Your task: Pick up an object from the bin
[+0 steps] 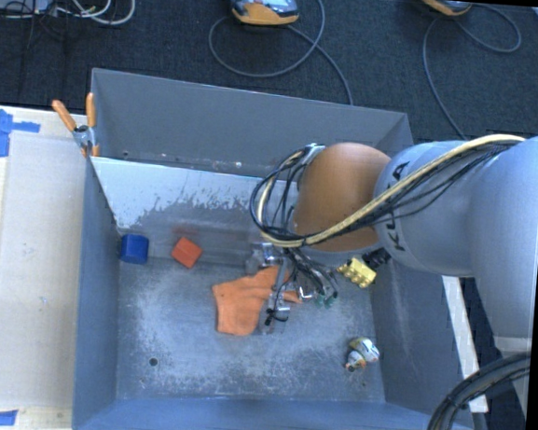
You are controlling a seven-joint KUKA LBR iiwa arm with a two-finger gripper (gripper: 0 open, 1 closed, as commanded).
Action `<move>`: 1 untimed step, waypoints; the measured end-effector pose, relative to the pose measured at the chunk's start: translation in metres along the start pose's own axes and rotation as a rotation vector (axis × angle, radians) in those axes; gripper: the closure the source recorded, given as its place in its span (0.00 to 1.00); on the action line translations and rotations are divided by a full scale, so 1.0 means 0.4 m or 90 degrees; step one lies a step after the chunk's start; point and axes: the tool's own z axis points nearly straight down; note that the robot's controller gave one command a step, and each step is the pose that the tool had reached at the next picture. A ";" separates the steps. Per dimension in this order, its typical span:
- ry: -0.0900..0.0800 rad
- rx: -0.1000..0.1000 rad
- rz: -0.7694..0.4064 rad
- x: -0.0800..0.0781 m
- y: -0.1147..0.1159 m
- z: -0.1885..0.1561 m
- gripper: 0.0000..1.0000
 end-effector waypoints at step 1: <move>0.001 -0.004 0.187 -0.014 0.050 0.008 0.00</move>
Offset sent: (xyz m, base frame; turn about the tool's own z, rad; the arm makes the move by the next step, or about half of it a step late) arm -0.0088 -0.0096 -0.0100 0.1901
